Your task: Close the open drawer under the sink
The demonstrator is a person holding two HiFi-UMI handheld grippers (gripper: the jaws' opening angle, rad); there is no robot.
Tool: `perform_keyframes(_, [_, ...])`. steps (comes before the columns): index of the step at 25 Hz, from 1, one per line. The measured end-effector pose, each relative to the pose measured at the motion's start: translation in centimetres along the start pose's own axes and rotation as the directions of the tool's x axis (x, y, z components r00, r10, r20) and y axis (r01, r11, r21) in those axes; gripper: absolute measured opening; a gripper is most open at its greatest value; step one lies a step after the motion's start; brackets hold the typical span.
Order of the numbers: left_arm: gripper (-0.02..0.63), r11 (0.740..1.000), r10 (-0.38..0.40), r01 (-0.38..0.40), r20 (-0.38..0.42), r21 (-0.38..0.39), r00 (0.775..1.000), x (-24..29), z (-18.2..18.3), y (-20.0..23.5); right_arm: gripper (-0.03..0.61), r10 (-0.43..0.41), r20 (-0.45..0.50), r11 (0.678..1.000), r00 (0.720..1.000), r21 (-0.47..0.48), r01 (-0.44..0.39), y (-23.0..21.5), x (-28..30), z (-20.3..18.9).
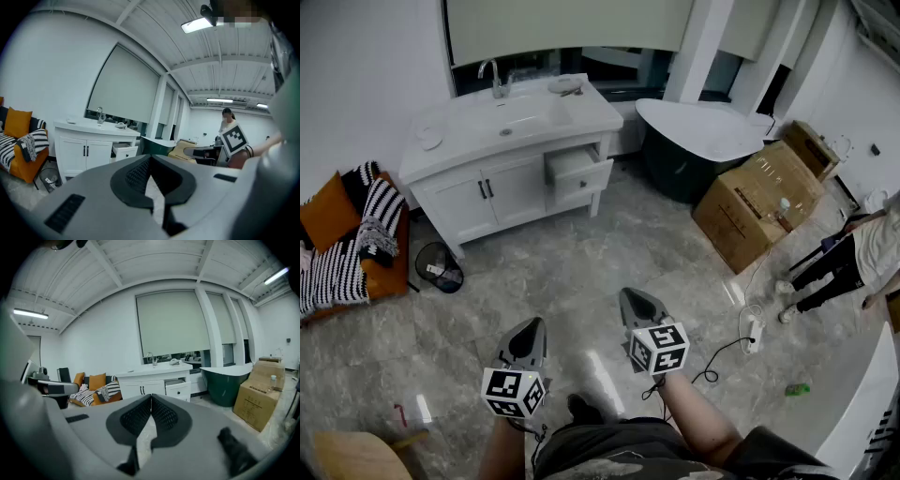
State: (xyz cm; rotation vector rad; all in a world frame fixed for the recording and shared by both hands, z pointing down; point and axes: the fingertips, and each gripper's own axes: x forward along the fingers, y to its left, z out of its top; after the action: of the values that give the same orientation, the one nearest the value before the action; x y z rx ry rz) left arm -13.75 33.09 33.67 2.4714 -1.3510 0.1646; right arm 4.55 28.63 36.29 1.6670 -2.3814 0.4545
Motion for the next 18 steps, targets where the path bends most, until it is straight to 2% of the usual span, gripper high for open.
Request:
perform_keyframes(5, [0.015, 0.999, -0.028, 0.028, -0.001, 0.024, 1.0, 0.2, -0.1, -2.7, 0.025, 0.013, 0.018, 1.0, 1.0, -0.016, -0.013, -0.7, -2.1, 0.4])
perform_keyframes(11, [0.015, 0.999, -0.006, 0.005, 0.002, 0.044, 1.0, -0.5, -0.2, -5.3, 0.025, 0.01, 0.019, 1.0, 1.0, -0.005, -0.01, -1.6, -4.7, -0.3])
perform_keyframes(18, [0.015, 0.999, 0.004, -0.003, -0.017, 0.038, 1.0, -0.1, -1.1, -5.1, 0.025, 0.024, -0.003, 0.999, 1.0, -0.022, -0.024, -1.9, -4.1, -0.6])
